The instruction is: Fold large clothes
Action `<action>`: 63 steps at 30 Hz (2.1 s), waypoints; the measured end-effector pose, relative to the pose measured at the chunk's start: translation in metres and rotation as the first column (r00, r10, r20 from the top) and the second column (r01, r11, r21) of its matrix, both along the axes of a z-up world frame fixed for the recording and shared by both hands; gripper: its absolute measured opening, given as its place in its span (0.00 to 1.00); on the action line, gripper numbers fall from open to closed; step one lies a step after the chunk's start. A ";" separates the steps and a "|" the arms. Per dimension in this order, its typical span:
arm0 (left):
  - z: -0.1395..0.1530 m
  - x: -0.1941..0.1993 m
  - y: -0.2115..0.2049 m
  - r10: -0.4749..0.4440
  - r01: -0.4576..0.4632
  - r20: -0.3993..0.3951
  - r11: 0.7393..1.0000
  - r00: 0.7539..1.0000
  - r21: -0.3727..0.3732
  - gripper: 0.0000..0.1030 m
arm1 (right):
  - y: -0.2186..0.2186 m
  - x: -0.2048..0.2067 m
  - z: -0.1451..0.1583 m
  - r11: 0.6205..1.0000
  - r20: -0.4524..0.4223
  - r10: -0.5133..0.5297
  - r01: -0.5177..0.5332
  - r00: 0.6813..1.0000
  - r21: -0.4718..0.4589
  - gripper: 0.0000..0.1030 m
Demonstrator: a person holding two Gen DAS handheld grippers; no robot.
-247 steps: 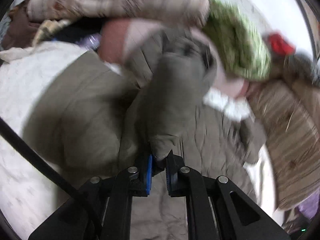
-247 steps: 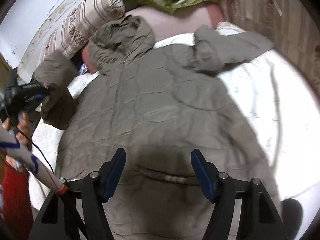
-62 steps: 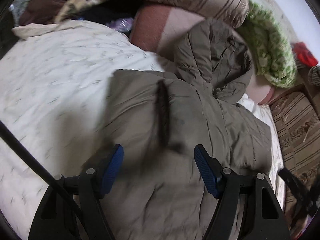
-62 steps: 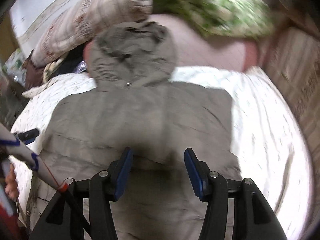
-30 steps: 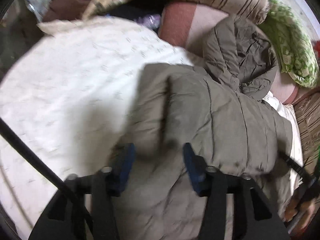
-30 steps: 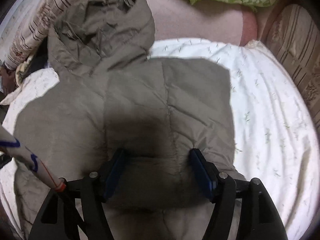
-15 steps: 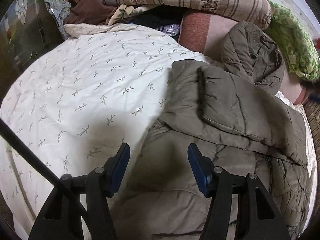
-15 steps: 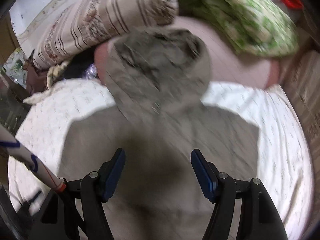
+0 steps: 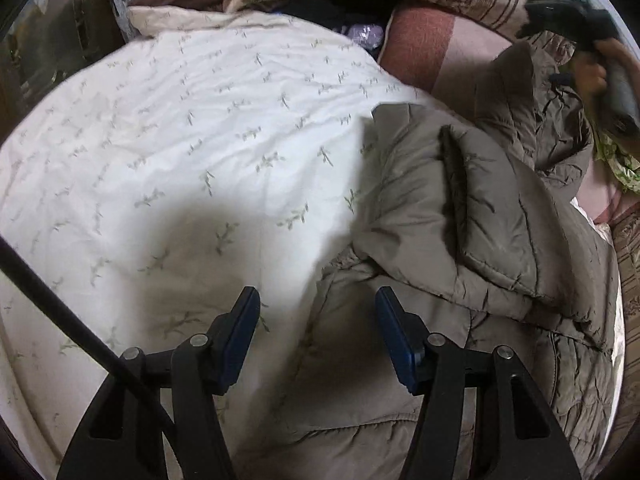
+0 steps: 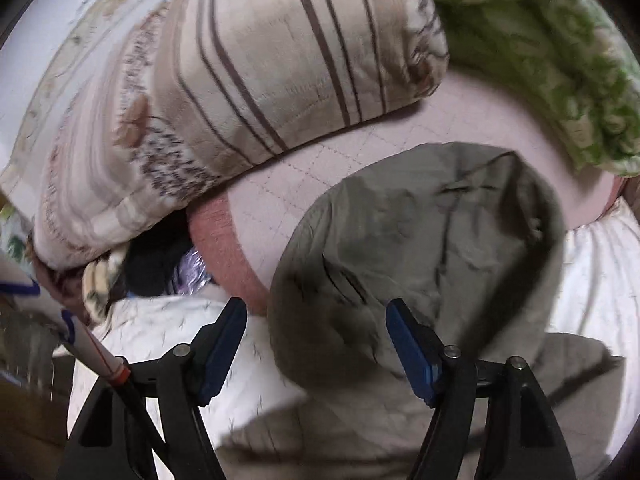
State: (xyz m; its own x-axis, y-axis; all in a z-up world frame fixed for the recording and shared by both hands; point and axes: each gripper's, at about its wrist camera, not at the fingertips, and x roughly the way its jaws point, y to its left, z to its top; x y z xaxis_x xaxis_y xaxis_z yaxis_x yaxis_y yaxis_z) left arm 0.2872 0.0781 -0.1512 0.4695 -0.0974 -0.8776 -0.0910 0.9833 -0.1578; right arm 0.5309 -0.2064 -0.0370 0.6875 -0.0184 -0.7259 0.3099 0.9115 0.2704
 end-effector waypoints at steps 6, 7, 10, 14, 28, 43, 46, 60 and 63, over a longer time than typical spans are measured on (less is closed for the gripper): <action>-0.002 0.002 -0.005 -0.022 0.022 0.000 1.000 1.000 0.011 0.57 | -0.007 0.030 -0.033 0.999 -0.069 0.010 -0.007 0.998 0.042 0.07; -0.002 0.003 -0.005 -0.022 0.022 -0.001 1.000 1.000 0.010 0.57 | -0.008 0.029 -0.036 0.998 -0.088 0.021 -0.016 0.996 0.064 0.07; -0.001 0.001 -0.004 -0.013 0.013 0.000 1.000 1.000 0.005 0.57 | -0.004 0.010 -0.024 0.999 -0.069 0.045 -0.044 0.997 0.018 0.06; 0.004 -0.003 -0.003 -0.009 0.009 0.012 1.000 1.000 0.003 0.57 | 0.003 -0.038 0.000 0.997 -0.057 0.079 -0.080 0.995 -0.020 0.06; 0.024 -0.020 0.012 0.045 -0.046 0.067 0.999 0.997 0.019 0.57 | 0.052 -0.263 -0.002 0.973 -0.044 0.214 -0.209 0.976 0.098 0.06; 0.021 -0.018 0.007 0.033 -0.036 0.052 0.998 0.998 0.047 0.57 | 0.049 -0.271 -0.070 0.965 -0.097 0.236 -0.222 0.967 0.138 0.44; 0.024 -0.021 0.005 0.032 -0.035 0.063 0.998 0.998 0.049 0.57 | 0.032 -0.302 -0.043 0.965 -0.065 0.247 -0.240 0.967 0.107 0.50; 0.019 -0.017 -0.001 0.032 -0.037 0.052 0.996 0.998 0.081 0.57 | -0.063 -0.220 -0.055 0.981 -0.207 -0.060 0.019 0.976 -0.193 0.49; 0.019 -0.014 0.001 0.031 -0.034 0.044 0.997 0.999 0.064 0.57 | -0.056 -0.226 -0.111 0.998 -0.350 0.023 -0.039 0.936 -0.039 0.50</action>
State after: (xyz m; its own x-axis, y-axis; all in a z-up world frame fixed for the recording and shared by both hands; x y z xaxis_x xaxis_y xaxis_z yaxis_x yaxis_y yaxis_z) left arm 0.2733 0.0795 -0.1317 0.5091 -0.0254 -0.8603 -0.1177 0.9881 -0.0988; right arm 0.3046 -0.2628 -0.1479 0.3913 -0.0387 -0.9194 0.3488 0.9308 0.1093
